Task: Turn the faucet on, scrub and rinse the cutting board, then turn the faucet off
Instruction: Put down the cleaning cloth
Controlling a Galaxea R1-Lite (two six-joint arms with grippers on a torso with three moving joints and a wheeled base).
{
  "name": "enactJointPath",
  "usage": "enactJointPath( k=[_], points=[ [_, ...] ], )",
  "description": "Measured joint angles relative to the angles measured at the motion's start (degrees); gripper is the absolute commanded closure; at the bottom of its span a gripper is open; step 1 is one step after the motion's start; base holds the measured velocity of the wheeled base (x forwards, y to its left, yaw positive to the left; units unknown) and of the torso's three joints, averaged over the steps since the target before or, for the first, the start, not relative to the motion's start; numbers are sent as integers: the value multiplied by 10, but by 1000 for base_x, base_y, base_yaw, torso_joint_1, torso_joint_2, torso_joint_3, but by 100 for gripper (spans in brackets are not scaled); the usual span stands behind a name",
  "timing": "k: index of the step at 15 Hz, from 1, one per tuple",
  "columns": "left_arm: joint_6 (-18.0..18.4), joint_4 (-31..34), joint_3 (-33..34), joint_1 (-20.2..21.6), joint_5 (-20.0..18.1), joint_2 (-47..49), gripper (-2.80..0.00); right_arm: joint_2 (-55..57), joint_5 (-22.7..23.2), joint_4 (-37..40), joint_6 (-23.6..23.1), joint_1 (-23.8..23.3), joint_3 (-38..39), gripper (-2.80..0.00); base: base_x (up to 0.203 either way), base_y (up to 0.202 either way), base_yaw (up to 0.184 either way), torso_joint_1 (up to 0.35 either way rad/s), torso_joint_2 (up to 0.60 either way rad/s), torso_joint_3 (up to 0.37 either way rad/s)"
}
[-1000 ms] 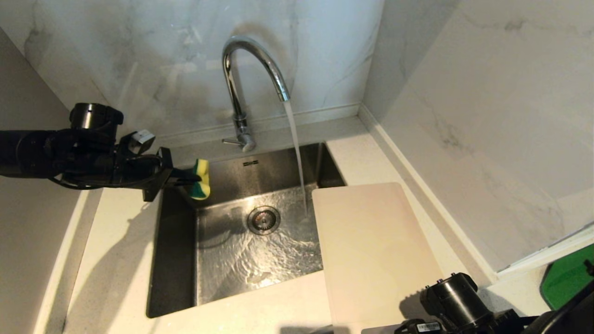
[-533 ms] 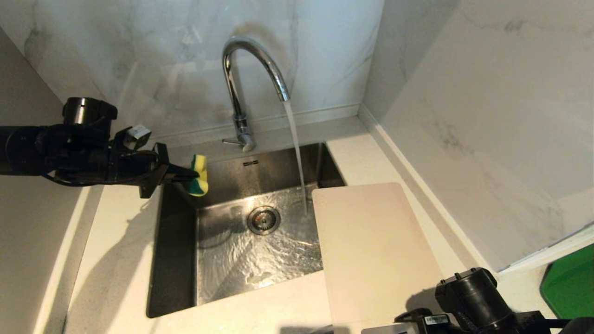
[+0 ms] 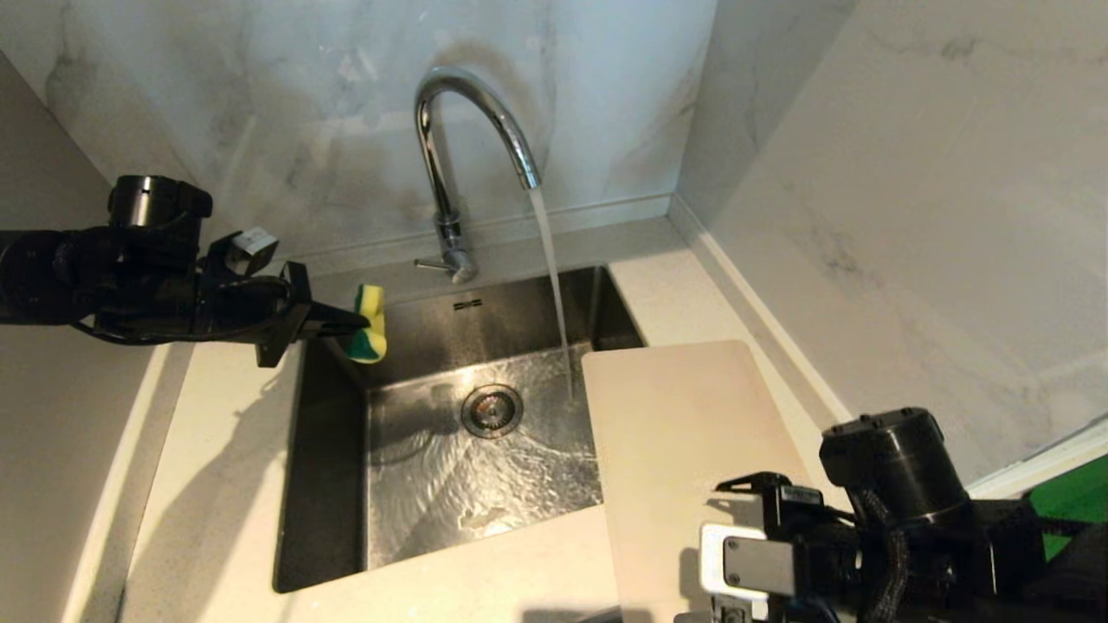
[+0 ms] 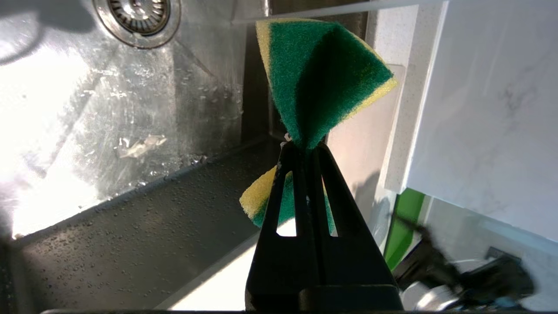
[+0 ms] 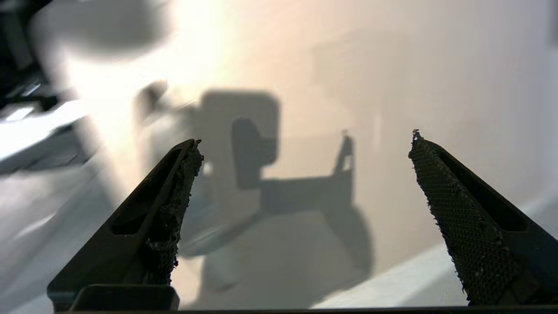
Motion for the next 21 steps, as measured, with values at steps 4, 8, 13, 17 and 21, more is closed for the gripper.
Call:
enactJointPath(
  k=[4, 8, 13, 17, 21],
  points=[
    [0, 0, 0, 0, 0, -4, 0, 16, 2, -4, 55, 1, -119, -280, 0, 0, 0, 0, 0, 0],
    [0, 0, 0, 0, 0, -4, 0, 56, 1, -82, 183, 1, -203, 0, 0, 0, 0, 0, 0, 0],
    [-2, -2, 0, 0, -1, 0, 0, 115, -19, -193, 320, -3, -278, 0, 0, 0, 0, 0, 0, 0],
    [-2, -4, -3, 2, -1, 10, 0, 147, -48, -194, 402, -6, -391, 0, 0, 0, 0, 0, 0, 0],
    [-2, -4, -4, 2, -1, 19, 0, 179, -75, -194, 451, -27, -522, 0, 0, 0, 0, 0, 0, 0]
  ],
)
